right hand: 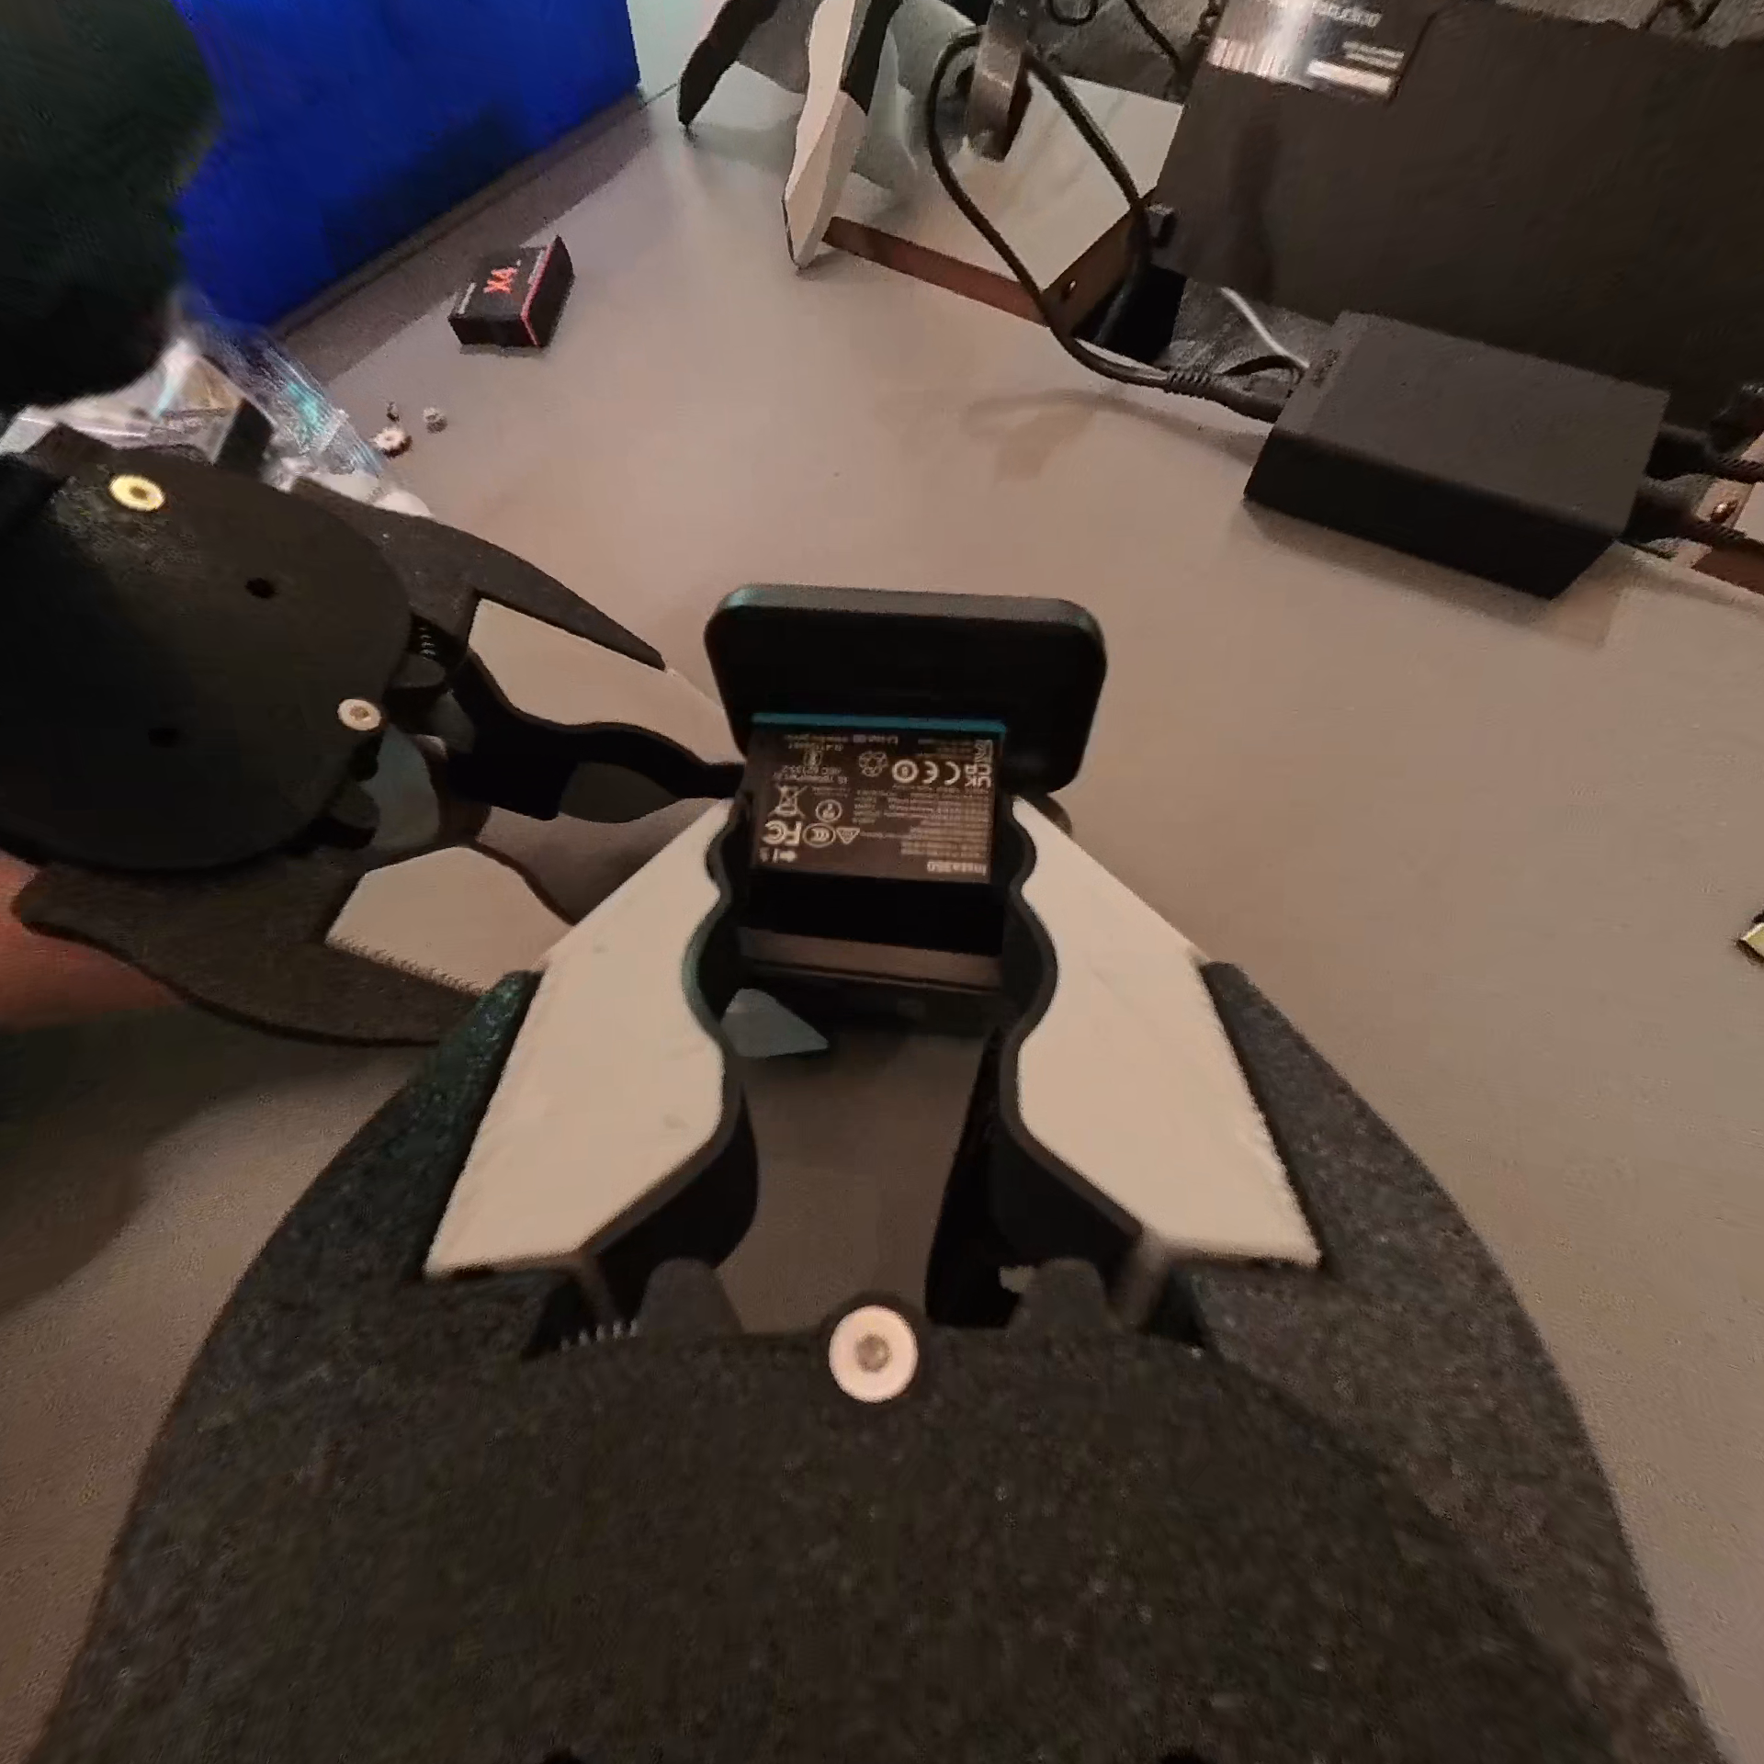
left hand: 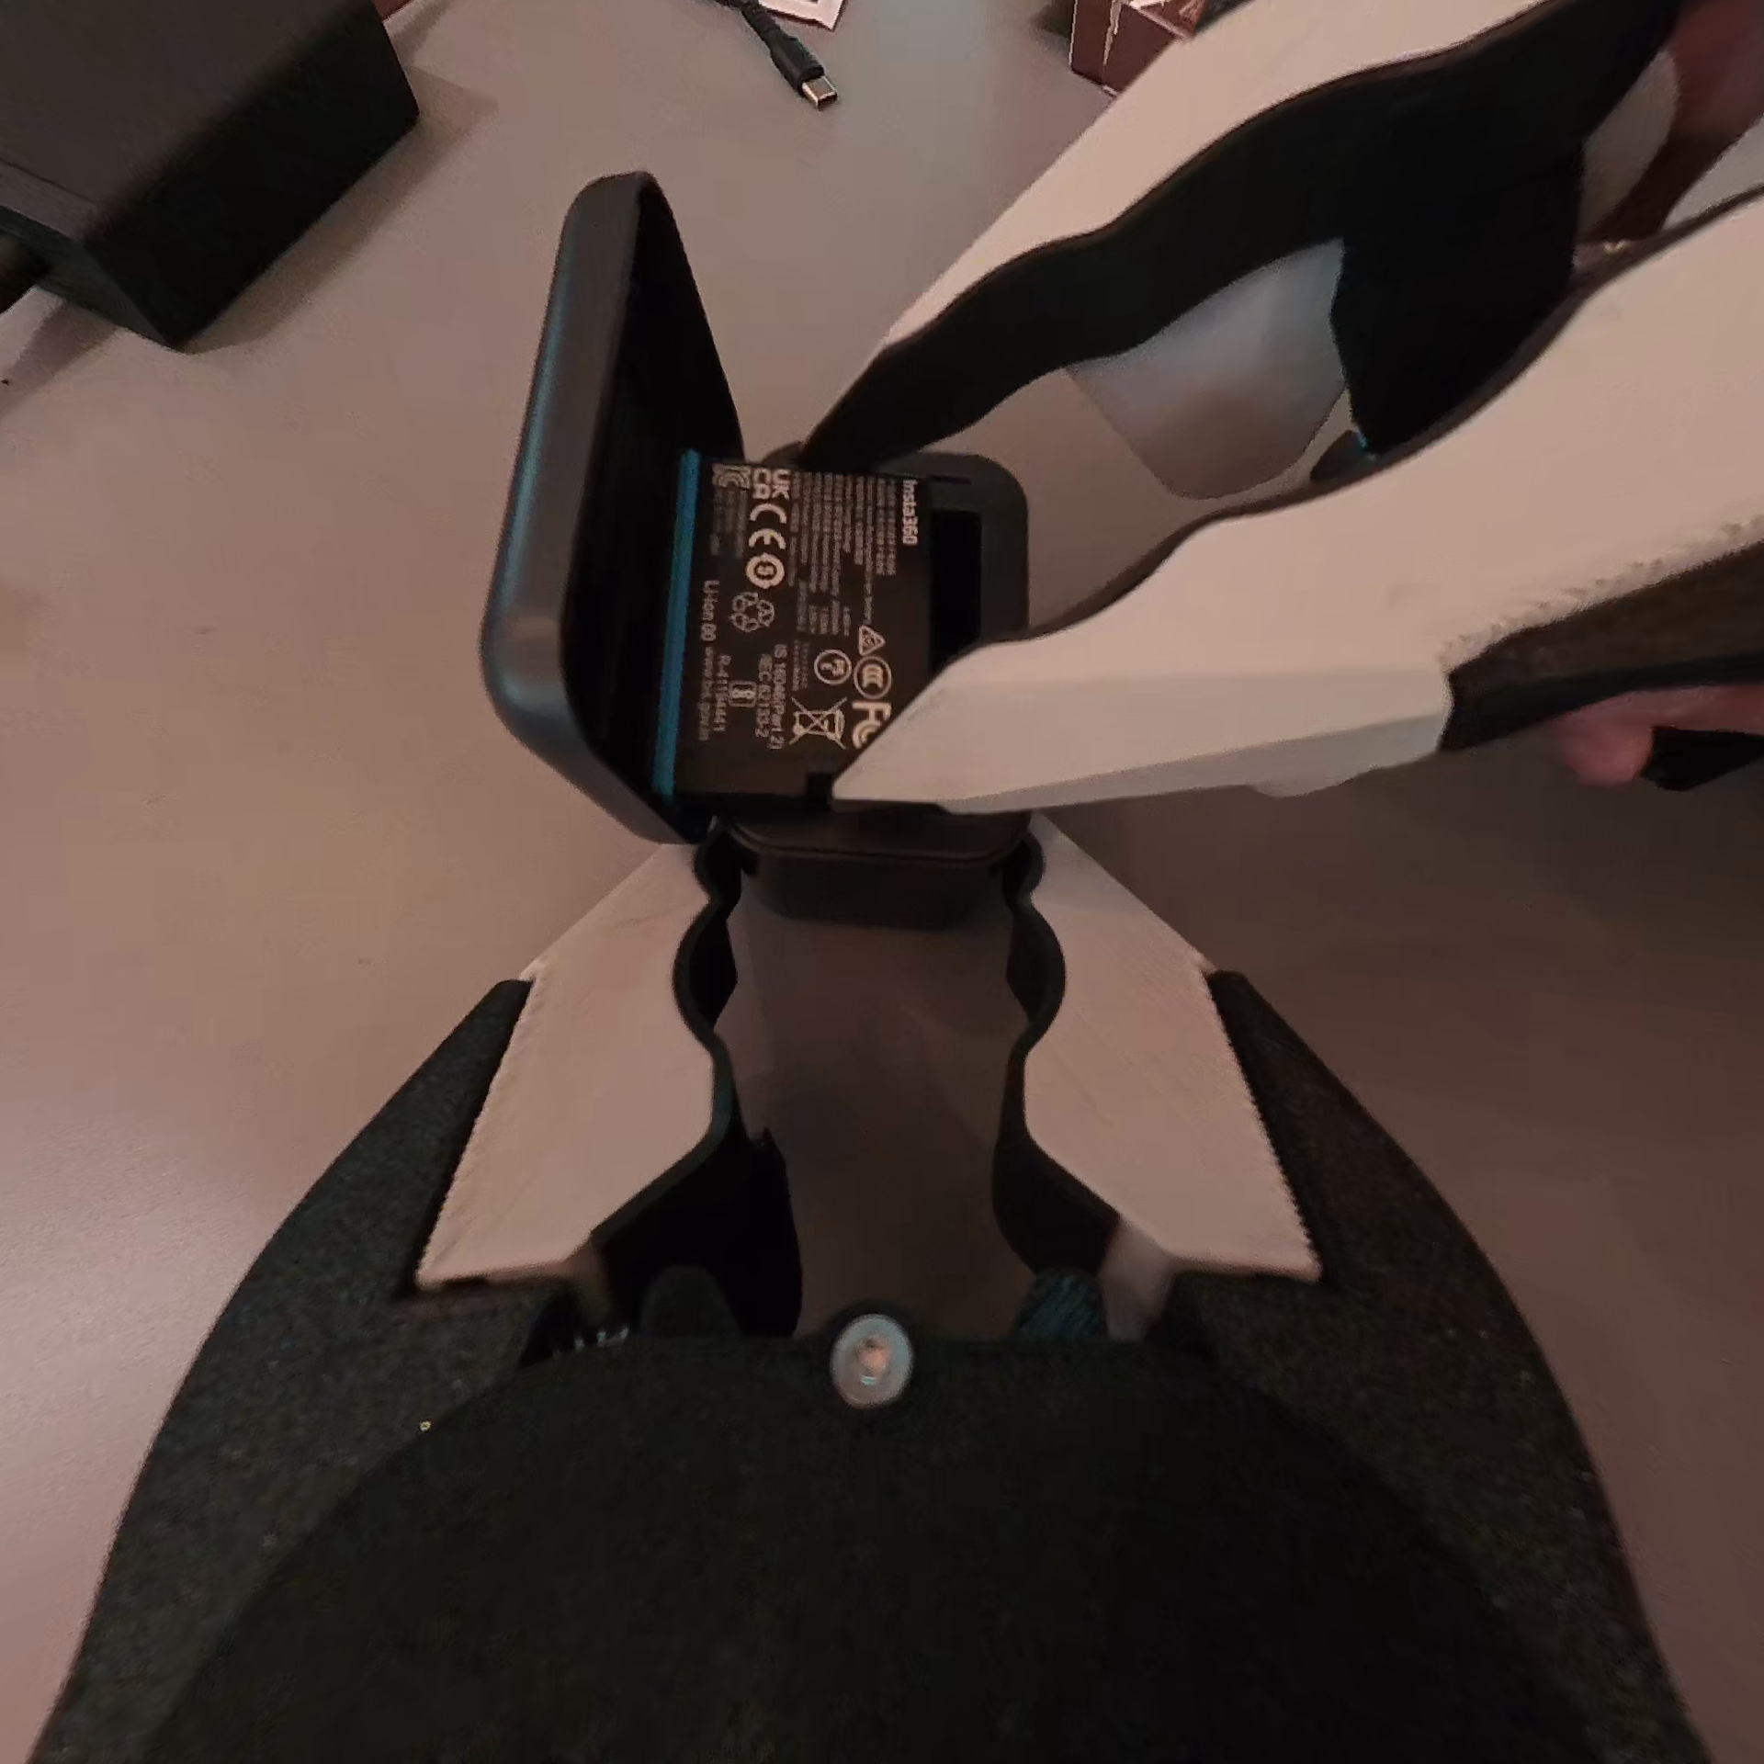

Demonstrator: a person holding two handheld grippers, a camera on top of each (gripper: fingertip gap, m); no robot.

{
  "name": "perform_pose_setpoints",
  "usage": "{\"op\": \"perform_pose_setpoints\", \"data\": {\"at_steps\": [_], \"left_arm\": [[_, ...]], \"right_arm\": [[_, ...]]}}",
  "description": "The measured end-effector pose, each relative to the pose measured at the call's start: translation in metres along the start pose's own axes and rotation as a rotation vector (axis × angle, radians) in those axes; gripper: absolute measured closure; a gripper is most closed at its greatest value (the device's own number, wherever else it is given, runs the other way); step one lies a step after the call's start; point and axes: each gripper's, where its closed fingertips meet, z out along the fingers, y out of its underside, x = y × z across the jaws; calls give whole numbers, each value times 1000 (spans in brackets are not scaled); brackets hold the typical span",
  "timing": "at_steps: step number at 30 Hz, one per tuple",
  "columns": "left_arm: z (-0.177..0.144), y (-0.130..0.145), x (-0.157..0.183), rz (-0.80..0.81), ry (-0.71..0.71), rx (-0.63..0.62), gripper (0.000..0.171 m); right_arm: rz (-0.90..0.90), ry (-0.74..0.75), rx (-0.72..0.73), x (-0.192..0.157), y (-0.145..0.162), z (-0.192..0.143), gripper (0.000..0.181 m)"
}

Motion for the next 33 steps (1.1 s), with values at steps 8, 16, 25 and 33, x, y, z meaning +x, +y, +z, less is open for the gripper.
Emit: {"op": "perform_pose_setpoints", "data": {"at_steps": [8, 16, 25, 33], "left_arm": [[0, 0, 0, -5, 1, 0, 116], [0, 0, 0, -5, -3, -2, 116], [0, 0, 0, -15, -3, -2, 116], [-10, 5, 4, -21, 61, -41, 94]], "right_arm": [[14, -10, -126, -1, 1, -5, 129], [-21, 75, -346, 0, 4, 9, 113], [-62, -78, -156, -13, -13, -4, 126], [-113, -76, 173, -12, -30, -19, 125]]}}
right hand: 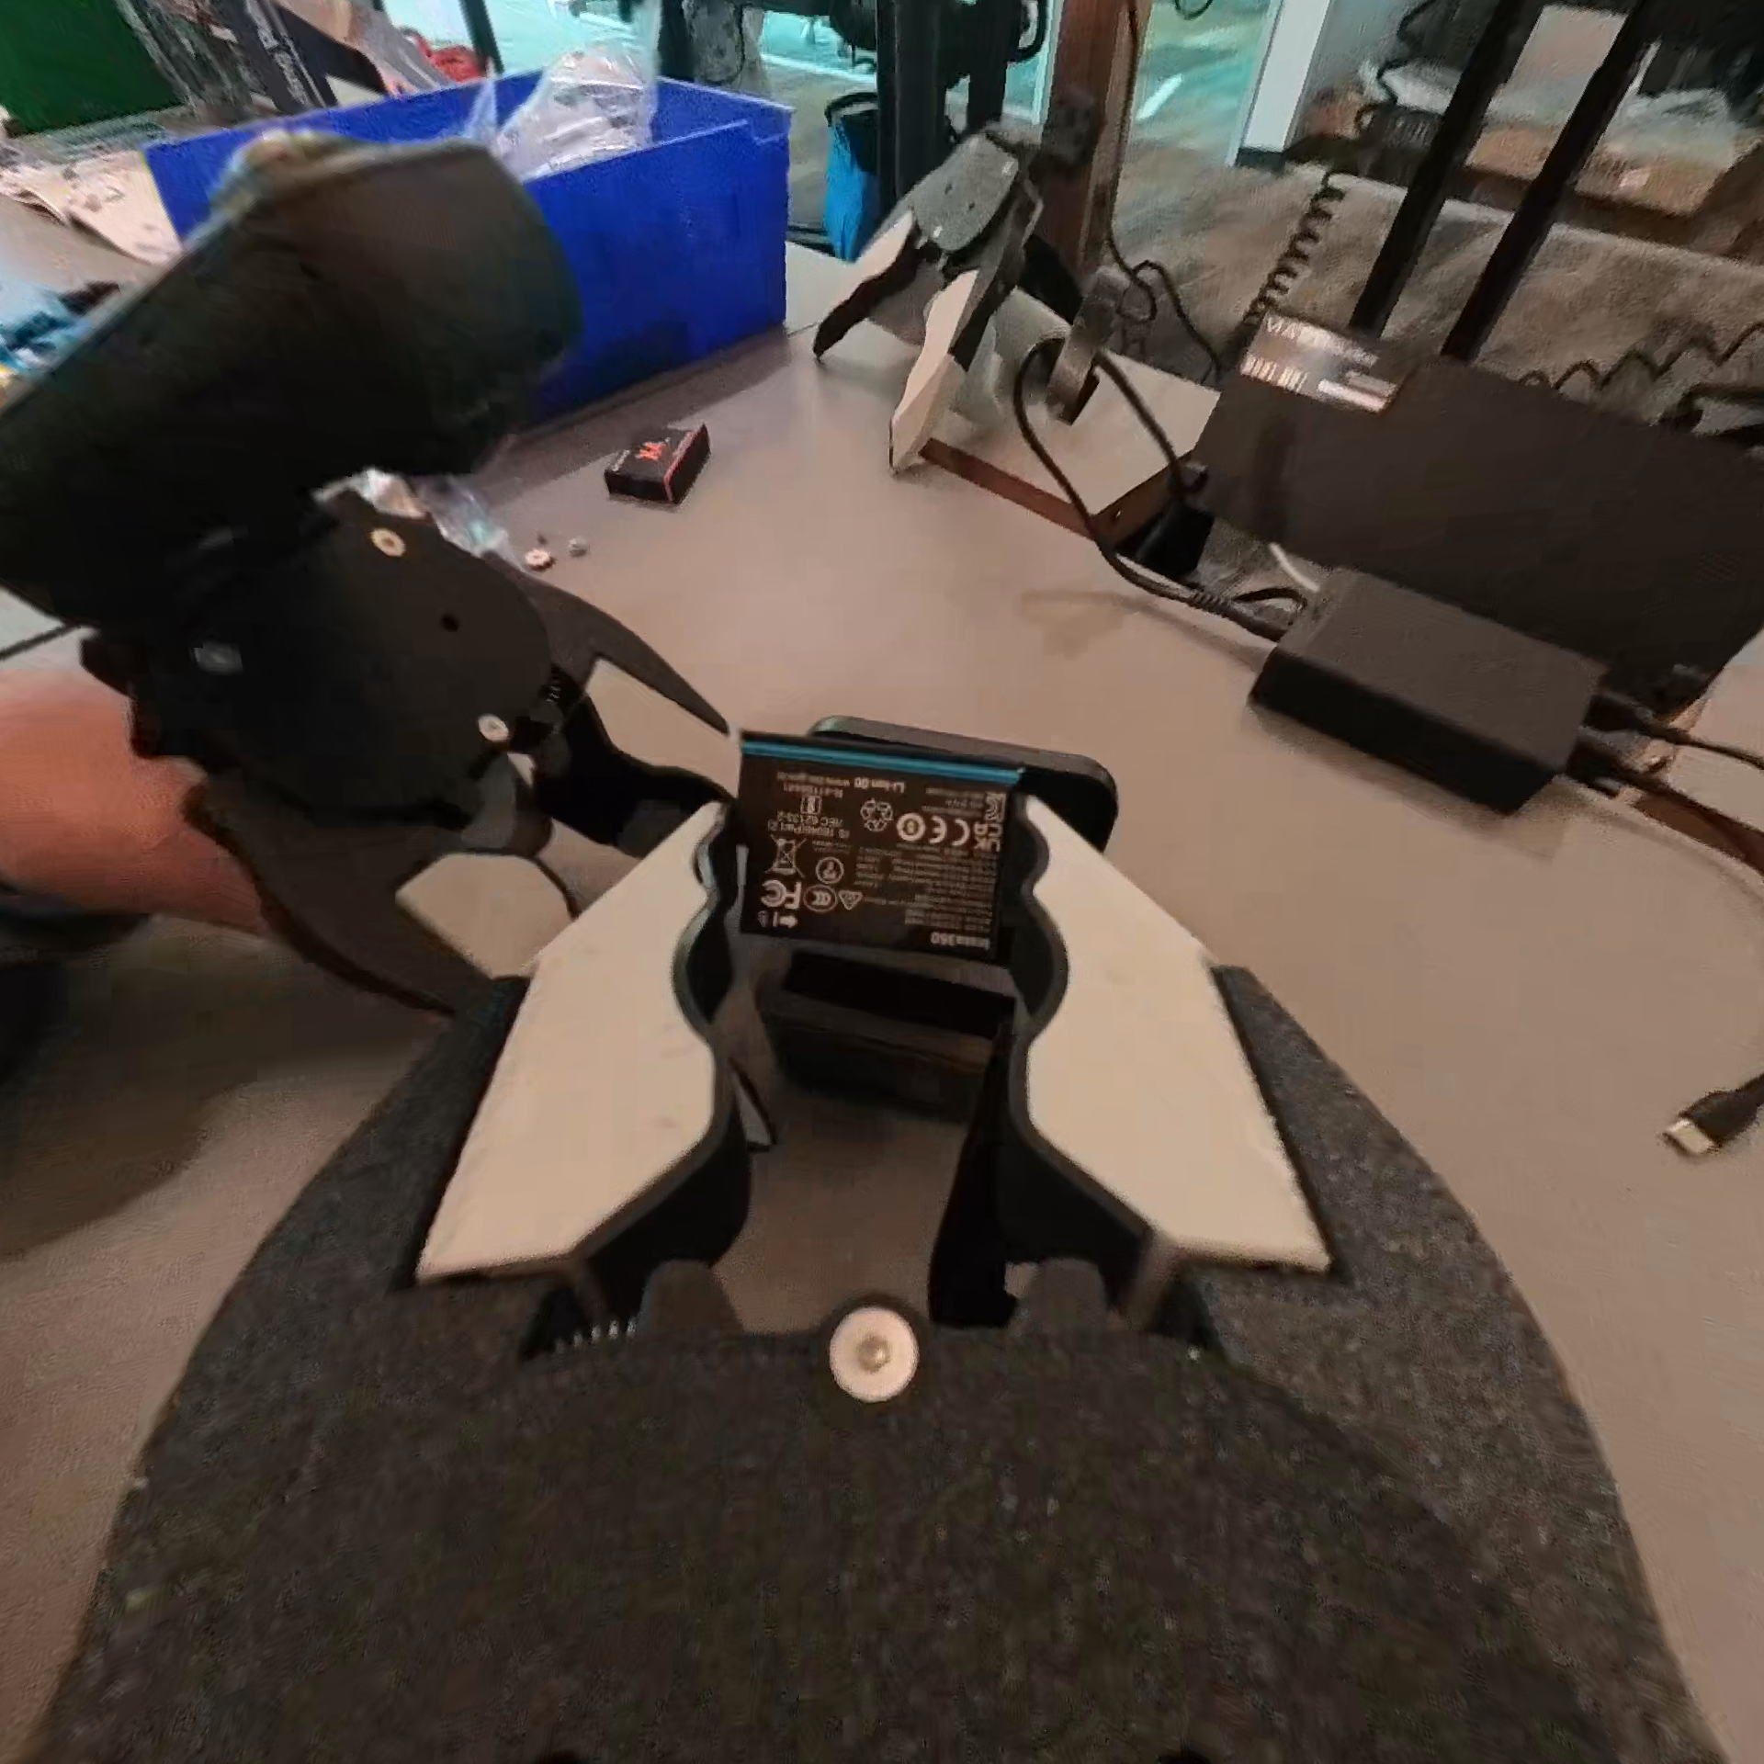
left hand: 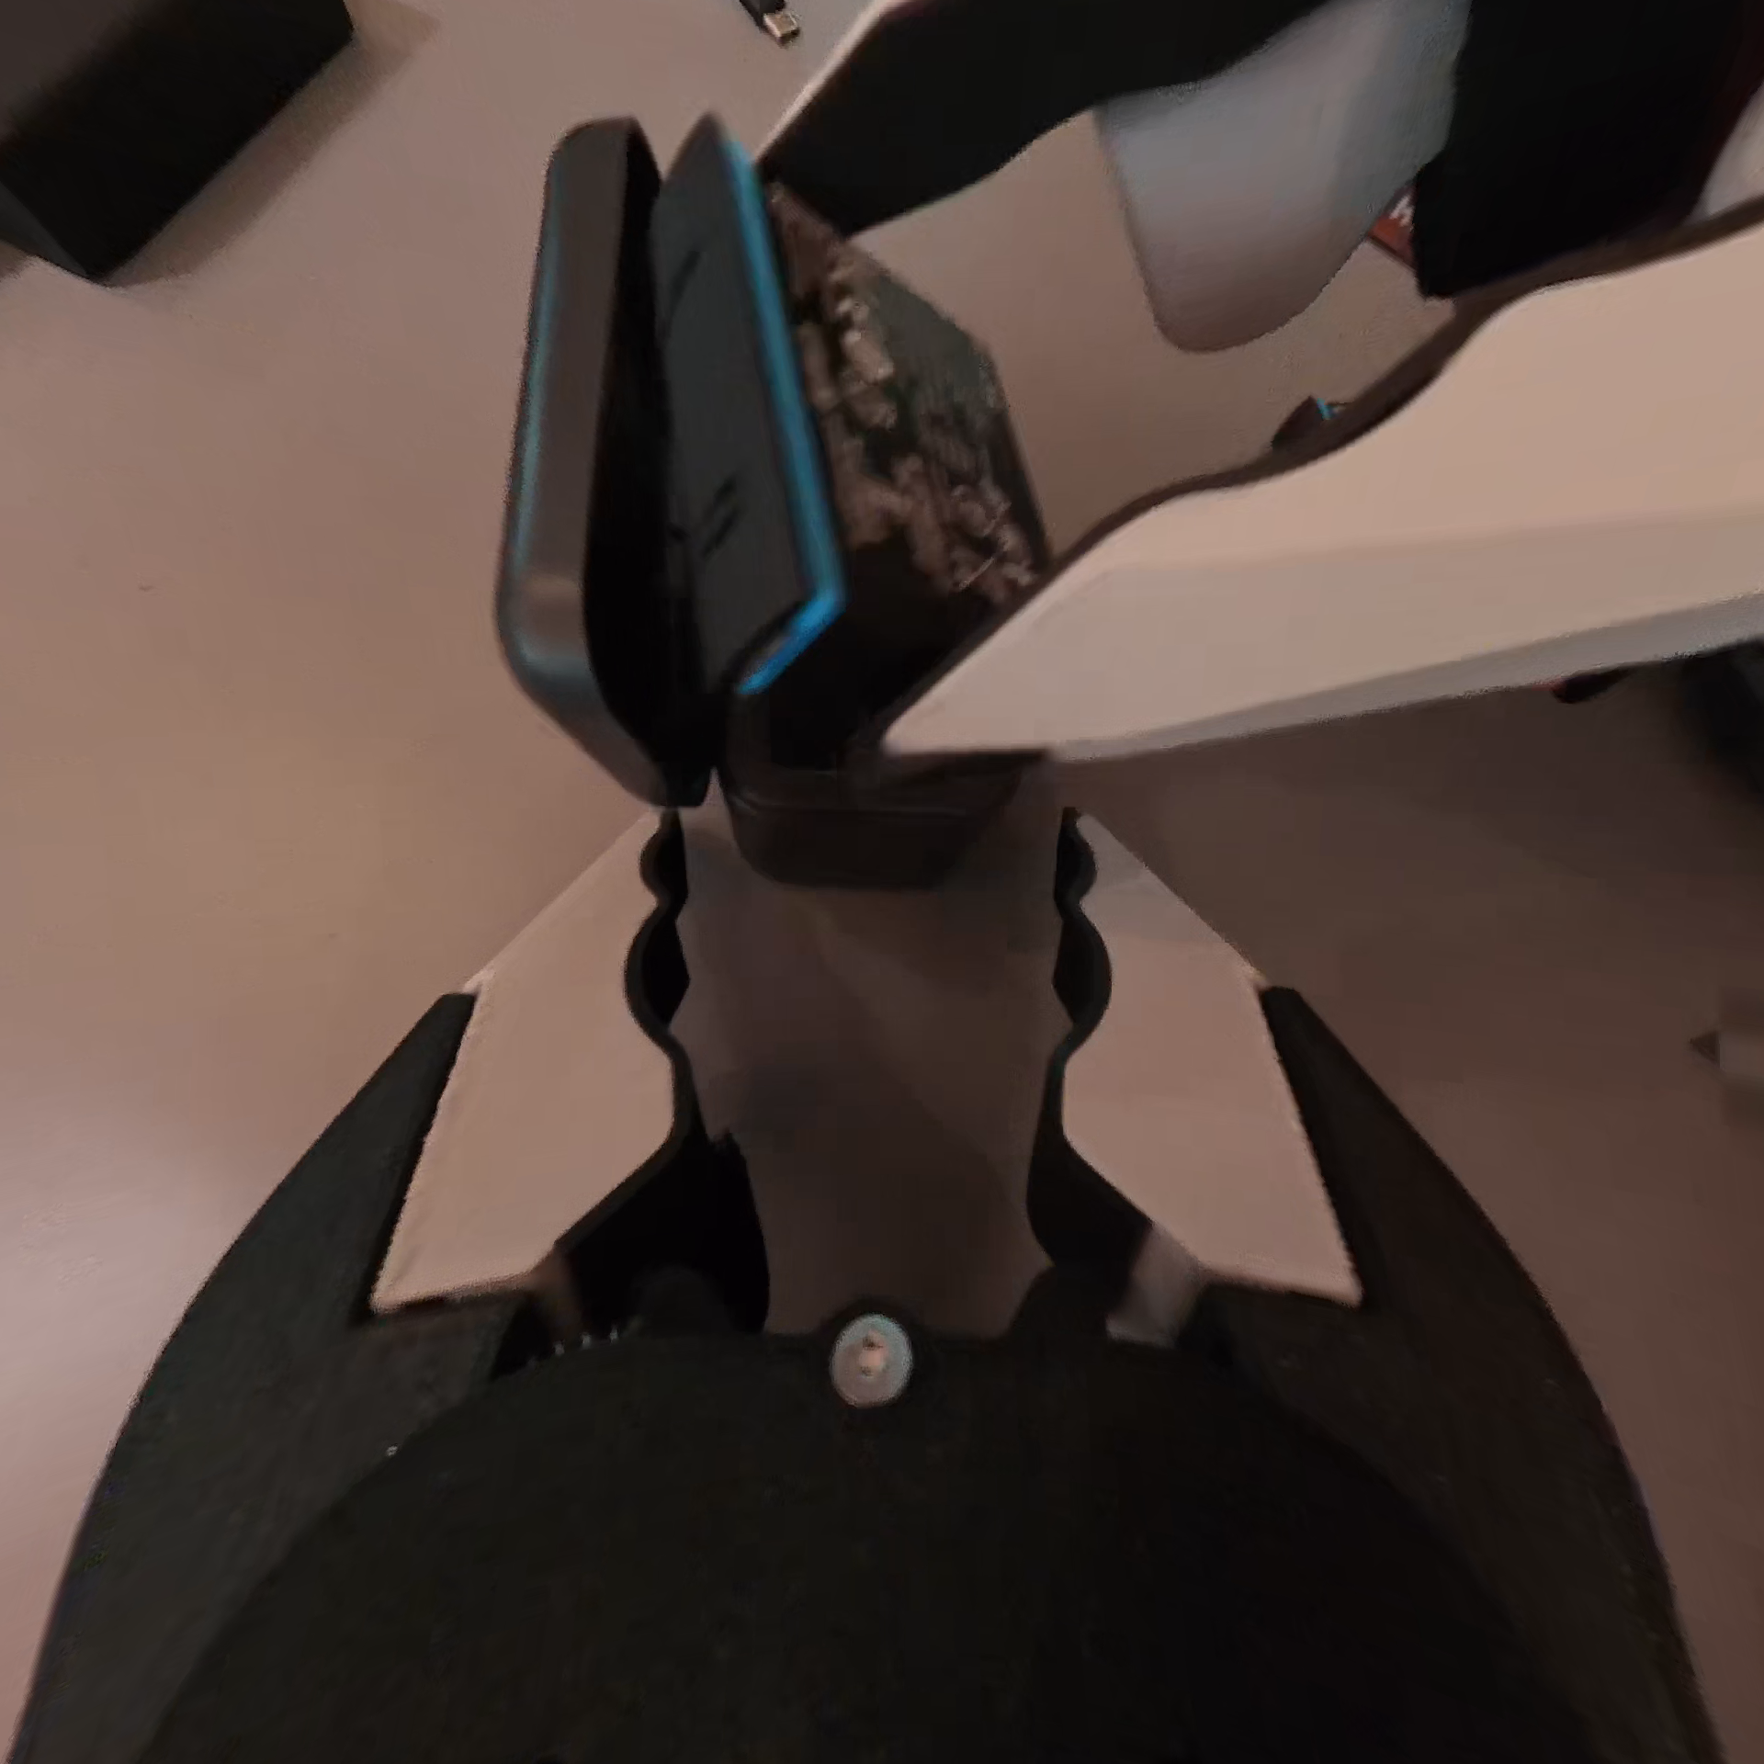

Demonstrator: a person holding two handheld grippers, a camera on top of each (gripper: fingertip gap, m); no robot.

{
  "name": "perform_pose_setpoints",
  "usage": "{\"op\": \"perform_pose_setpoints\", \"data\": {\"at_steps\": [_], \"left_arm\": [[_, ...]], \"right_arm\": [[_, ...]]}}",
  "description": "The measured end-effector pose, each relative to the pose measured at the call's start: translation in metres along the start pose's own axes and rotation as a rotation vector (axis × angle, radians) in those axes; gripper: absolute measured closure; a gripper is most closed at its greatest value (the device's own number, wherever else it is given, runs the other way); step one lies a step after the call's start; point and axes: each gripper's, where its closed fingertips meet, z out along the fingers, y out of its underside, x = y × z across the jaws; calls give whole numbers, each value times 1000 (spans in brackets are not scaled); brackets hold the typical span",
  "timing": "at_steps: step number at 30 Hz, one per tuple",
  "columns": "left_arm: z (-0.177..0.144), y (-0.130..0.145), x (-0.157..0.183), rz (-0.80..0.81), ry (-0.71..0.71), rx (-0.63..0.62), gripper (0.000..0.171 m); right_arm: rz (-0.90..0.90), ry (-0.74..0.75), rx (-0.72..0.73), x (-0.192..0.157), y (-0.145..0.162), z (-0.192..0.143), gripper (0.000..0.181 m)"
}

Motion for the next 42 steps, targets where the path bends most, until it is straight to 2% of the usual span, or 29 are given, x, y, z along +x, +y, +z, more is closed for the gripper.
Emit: {"op": "perform_pose_setpoints", "data": {"at_steps": [5, 10, 12, 14, 15, 16, 17, 18, 19, 21, 26, 32, 42], "left_arm": [[-44, -8, 5, -70, 150, 31, 98], [-93, -49, 14, -211, 345, 242, 107], [-97, -57, 23, -236, 420, 271, 111], [-90, -55, 28, -248, 447, 234, 117], [-87, -55, 29, -254, 454, 222, 121], [-86, -56, 31, -261, 472, 222, 133], [-86, -57, 31, -271, 486, 225, 155], [-85, -59, 29, -292, 488, 222, 156], [-84, -60, 27, -314, 485, 216, 157], [-76, -59, 15, -310, 387, 188, 158], [-55, -45, -10, -57, 57, 5, 158], [-39, -52, -4, 14, 17, -64, 158], [-37, -47, -4, 13, 62, -170, 158]], "right_arm": [[-190, 101, 112, 6, -10, -23, 125], [-340, 122, 152, -8, -11, -25, 125], [-364, 104, 183, -18, -14, -24, 125], [-386, 79, 215, -27, -18, -23, 125], [-399, 81, 218, -29, -18, -22, 125], [-412, 83, 211, -30, -17, -21, 125], [-419, 94, 208, -29, -17, -20, 123], [-422, 108, 214, -27, -17, -21, 124], [-409, 123, 205, -25, -16, -21, 124], [-355, 196, 153, -14, -10, -25, 124], [-310, 209, 81, -9, 1, -56, 121], [-169, 178, 87, 1, 14, -83, 129], [-72, 140, 74, 12, 25, -89, 129]]}}
